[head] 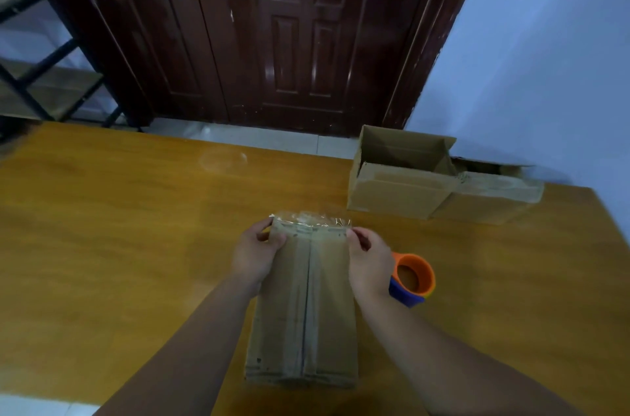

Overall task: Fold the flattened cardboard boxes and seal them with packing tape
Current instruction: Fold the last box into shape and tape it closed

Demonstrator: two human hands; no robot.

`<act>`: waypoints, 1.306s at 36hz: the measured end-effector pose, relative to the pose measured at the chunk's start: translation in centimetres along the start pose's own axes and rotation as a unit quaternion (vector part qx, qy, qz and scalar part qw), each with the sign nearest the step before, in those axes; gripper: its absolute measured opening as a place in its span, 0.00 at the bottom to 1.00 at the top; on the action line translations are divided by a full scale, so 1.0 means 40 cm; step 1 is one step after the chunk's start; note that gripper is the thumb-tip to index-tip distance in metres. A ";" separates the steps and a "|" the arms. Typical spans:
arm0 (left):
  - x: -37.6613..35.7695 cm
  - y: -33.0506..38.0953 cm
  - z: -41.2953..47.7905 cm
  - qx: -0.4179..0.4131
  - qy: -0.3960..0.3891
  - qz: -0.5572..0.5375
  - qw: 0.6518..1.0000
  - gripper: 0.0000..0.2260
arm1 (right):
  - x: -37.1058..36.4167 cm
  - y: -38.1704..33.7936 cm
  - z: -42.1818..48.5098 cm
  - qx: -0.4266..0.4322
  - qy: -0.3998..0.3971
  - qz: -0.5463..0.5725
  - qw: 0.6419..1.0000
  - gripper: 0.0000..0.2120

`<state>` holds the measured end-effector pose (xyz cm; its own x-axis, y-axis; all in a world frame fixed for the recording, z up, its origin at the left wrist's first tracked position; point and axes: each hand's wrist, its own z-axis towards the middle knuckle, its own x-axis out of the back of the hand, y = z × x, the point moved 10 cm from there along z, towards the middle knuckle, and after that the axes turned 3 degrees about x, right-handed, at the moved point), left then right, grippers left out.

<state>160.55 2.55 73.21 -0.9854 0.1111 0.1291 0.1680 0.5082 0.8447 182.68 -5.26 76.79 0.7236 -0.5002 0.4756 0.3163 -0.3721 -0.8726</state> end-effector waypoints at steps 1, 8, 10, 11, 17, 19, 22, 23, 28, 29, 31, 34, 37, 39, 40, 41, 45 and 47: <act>0.001 -0.003 0.004 0.002 -0.004 -0.005 1.000 0.20 | 0.000 0.003 -0.003 -0.008 0.005 0.005 1.000 0.12; -0.006 -0.010 0.014 0.008 -0.058 0.010 0.998 0.20 | -0.018 0.009 -0.004 -0.018 -0.013 0.007 1.000 0.16; -0.005 -0.013 0.015 0.017 -0.071 0.013 0.997 0.21 | -0.025 0.013 0.001 -0.027 -0.023 0.016 0.999 0.15; -0.006 -0.013 0.015 0.019 -0.078 0.011 0.997 0.21 | -0.030 0.016 0.004 -0.033 -0.031 0.022 0.999 0.15; -0.015 -0.011 0.015 0.025 -0.104 -0.015 0.994 0.21 | -0.058 0.027 0.026 -0.063 -0.080 0.070 0.992 0.12; -0.023 -0.008 0.013 0.022 -0.117 -0.027 0.992 0.20 | -0.061 0.030 0.027 -0.062 -0.083 0.068 0.992 0.11; -0.030 -0.003 0.012 0.027 -0.128 -0.035 0.991 0.13 | -0.070 0.031 0.029 -0.053 -0.098 0.062 0.992 0.11; -0.029 -0.002 0.016 0.027 -0.130 -0.028 0.991 0.11 | -0.072 0.031 0.031 -0.053 -0.105 0.059 0.991 0.11; -0.005 -0.013 0.029 0.026 -0.117 0.017 0.993 0.14 | -0.078 0.029 0.042 -0.059 -0.153 0.052 0.985 0.12; -0.007 -0.014 0.024 0.032 -0.122 0.014 0.992 0.14 | -0.078 0.025 0.043 -0.063 -0.160 0.061 0.983 0.12; -0.014 -0.021 0.014 0.050 -0.139 0.009 0.989 0.14 | -0.079 0.021 0.045 -0.075 -0.169 0.076 0.980 0.11; -0.020 -0.029 0.004 0.065 -0.159 0.012 0.985 0.06 | -0.092 0.027 0.034 -0.083 -0.194 0.070 0.975 0.09; -0.027 -0.029 -0.005 0.067 -0.172 0.016 0.983 0.06 | -0.095 0.037 0.025 -0.074 -0.183 0.034 0.980 0.16; -0.027 -0.022 -0.008 0.067 -0.168 0.013 0.983 0.09 | -0.089 0.035 0.025 -0.075 -0.160 0.029 0.984 0.18; -0.028 -0.021 -0.007 0.069 -0.165 0.009 0.984 0.10 | -0.088 0.037 0.023 -0.082 -0.159 0.035 0.983 0.18; -0.028 -0.019 -0.005 0.071 -0.162 0.006 0.984 0.10 | -0.089 0.039 0.021 -0.093 -0.162 0.050 0.981 0.18; -0.026 -0.009 -0.007 0.046 -0.119 0.005 0.992 0.07 | -0.080 0.049 0.014 -0.132 -0.166 0.115 0.970 0.12; -0.018 -0.007 -0.010 0.035 -0.069 -0.008 0.997 0.10 | -0.076 0.051 0.015 -0.144 -0.163 0.121 0.969 0.12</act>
<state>161.19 1.99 73.08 -0.9754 0.2170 0.0392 0.1589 0.5686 0.8071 181.49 -4.00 73.49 0.9251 -0.3442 0.1603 -0.0366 -0.5010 -0.8647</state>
